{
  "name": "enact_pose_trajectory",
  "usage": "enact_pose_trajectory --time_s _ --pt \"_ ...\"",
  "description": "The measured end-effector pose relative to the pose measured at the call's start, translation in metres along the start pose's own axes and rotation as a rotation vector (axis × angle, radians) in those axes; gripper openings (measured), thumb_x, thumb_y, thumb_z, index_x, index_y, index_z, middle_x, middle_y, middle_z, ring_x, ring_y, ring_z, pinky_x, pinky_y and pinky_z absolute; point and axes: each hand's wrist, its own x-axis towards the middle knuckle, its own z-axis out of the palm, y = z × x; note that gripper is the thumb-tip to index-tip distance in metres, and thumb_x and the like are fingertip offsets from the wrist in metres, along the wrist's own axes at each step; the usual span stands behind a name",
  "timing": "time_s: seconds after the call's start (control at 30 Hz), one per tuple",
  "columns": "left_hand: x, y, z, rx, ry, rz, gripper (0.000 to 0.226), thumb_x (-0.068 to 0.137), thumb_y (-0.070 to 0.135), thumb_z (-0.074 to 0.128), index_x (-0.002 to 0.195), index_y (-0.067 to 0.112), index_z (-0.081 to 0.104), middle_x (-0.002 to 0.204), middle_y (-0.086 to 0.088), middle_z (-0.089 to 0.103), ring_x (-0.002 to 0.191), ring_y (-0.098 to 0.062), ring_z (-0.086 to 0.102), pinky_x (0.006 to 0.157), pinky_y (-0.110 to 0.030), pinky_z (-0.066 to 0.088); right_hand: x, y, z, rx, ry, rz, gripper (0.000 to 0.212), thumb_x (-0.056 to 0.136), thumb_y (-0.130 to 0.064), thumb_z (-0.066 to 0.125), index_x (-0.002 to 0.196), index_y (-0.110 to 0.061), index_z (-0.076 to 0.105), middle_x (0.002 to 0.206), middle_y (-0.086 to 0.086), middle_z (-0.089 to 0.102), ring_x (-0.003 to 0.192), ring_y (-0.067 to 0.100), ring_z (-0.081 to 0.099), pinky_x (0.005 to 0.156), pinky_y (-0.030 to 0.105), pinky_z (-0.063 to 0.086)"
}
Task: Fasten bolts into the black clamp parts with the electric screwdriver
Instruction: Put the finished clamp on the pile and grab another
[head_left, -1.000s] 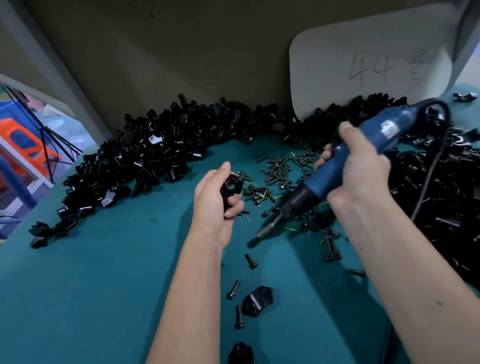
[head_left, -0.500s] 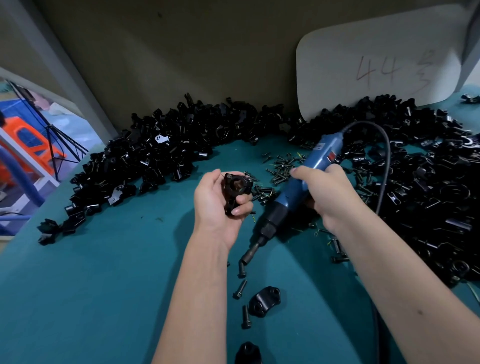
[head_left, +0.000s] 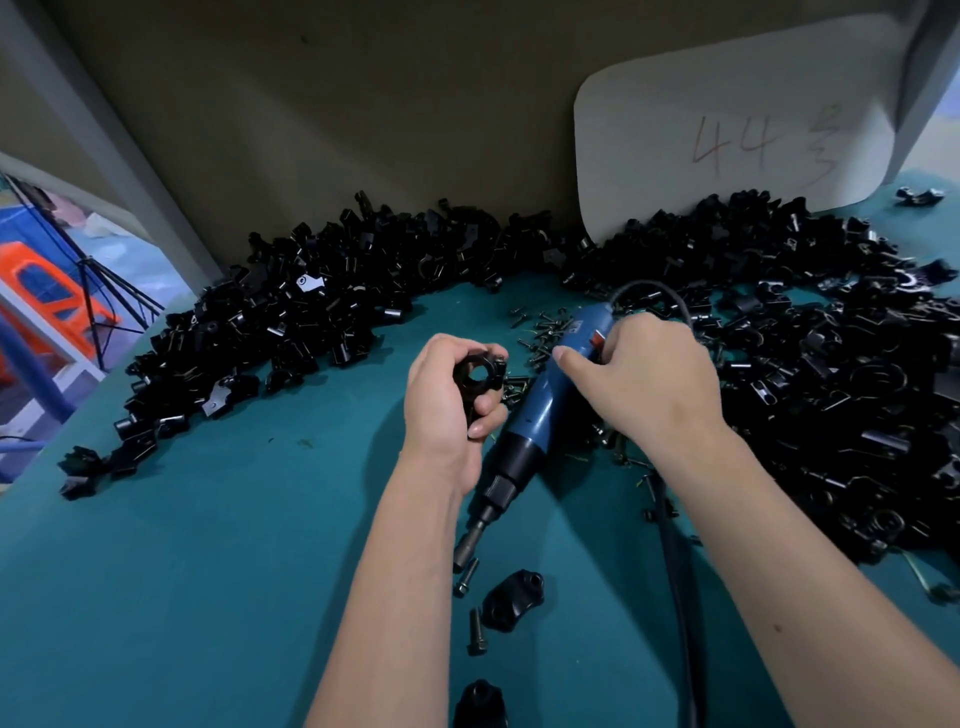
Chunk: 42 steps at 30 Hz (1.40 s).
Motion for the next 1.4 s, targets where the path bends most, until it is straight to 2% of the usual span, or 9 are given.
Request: enact_pose_trajectory --time_s 0.13,0.23,0.43,0.57,0.7,0.87,1.1,1.23,1.4 --pt "-0.004 -0.005 0.013 0.178 -0.013 0.086 0.017 0.079 0.019 0.054 0.063 0.021 0.059 0.088 -0.009 0.065 0.044 -0.013 0.033 0.039 -0.02 0.02 0.003 0.005 -0.013 0.188 0.034 -0.137 0.031 0.086 -0.052 0.075 0.083 -0.023 0.068 0.07 -0.006 0.063 0.068 0.015 0.06 0.061 0.028 0.042" --pt "-0.01 -0.011 0.027 0.247 -0.019 0.112 0.009 0.076 0.029 0.053 0.072 0.022 0.057 0.077 -0.003 0.056 0.044 -0.011 0.037 0.038 -0.02 0.02 0.004 0.004 -0.026 0.555 -0.307 -0.359 0.016 0.09 -0.046 0.076 0.095 -0.031 0.075 0.08 -0.005 0.068 0.067 0.005 0.059 0.067 0.025 0.046" --pt "-0.025 -0.024 0.058 0.351 -0.143 0.09 0.034 0.088 0.062 0.047 0.096 0.028 0.044 0.09 -0.002 0.055 0.065 -0.014 0.054 0.051 -0.027 0.043 0.003 0.033 -0.054 0.695 -0.398 -0.349 0.008 0.091 -0.016 0.079 0.099 -0.018 0.077 0.082 0.006 0.076 0.066 0.018 0.063 0.06 0.029 0.053" --pt "-0.038 -0.047 0.087 0.666 -0.235 0.216 0.033 0.089 0.066 0.042 0.099 0.036 0.052 0.1 0.015 0.06 0.092 -0.001 0.056 0.087 -0.036 0.049 0.016 0.075 -0.097 0.426 -0.248 -0.232 0.009 0.087 -0.03 0.083 0.09 -0.025 0.076 0.07 -0.003 0.073 0.057 0.012 0.065 0.061 0.031 0.055" --pt "-0.046 -0.068 0.119 0.85 -0.306 0.412 0.032 0.097 0.054 0.042 0.101 0.028 0.06 0.101 0.011 0.059 0.104 -0.016 0.053 0.097 -0.043 0.046 0.031 0.116 -0.144 0.143 -0.086 -0.065 0.024 0.09 -0.041 0.078 0.076 -0.022 0.075 0.049 -0.009 0.064 0.037 0.004 0.056 0.041 0.021 0.045" --pt "-0.047 -0.093 0.169 1.134 -0.468 0.599 0.046 0.099 0.053 0.035 0.114 0.022 0.065 0.116 0.005 0.06 0.113 -0.019 0.04 0.102 -0.039 0.037 0.044 0.135 -0.168 -0.122 -0.256 0.056 0.024 0.092 -0.035 0.076 0.076 -0.017 0.074 0.05 -0.002 0.066 0.041 0.012 0.061 0.053 0.024 0.043" --pt "-0.003 -0.09 0.18 1.194 -0.328 0.524 0.033 0.108 0.041 0.04 0.088 0.023 0.059 0.101 -0.004 0.065 0.103 -0.029 0.053 0.098 -0.047 0.041 0.084 0.125 -0.168 -0.227 -0.106 0.01 0.021 0.085 -0.041 0.082 0.087 -0.02 0.079 0.085 0.005 0.07 0.086 0.026 0.061 0.073 0.028 0.042" --pt "0.033 -0.077 0.179 1.367 -0.232 0.464 0.021 0.099 0.021 0.052 0.086 0.017 0.067 0.093 -0.006 0.069 0.101 -0.032 0.059 0.097 -0.043 0.046 0.131 0.112 -0.134 -0.328 -0.201 -0.015 0.016 0.093 -0.021 0.069 0.103 -0.011 0.077 0.102 0.01 0.075 0.095 0.031 0.069 0.083 0.035 0.059" --pt "0.051 -0.075 0.192 1.456 -0.237 0.451 0.018 0.089 0.013 0.052 0.084 0.021 0.067 0.1 -0.003 0.068 0.109 -0.03 0.052 0.086 -0.029 0.037 0.164 0.12 -0.092 -0.552 -0.464 -0.11 0.064 0.095 0.001 0.052 0.153 -0.025 0.049 0.152 0.012 0.048 0.134 0.034 0.054 0.107 0.039 0.049"
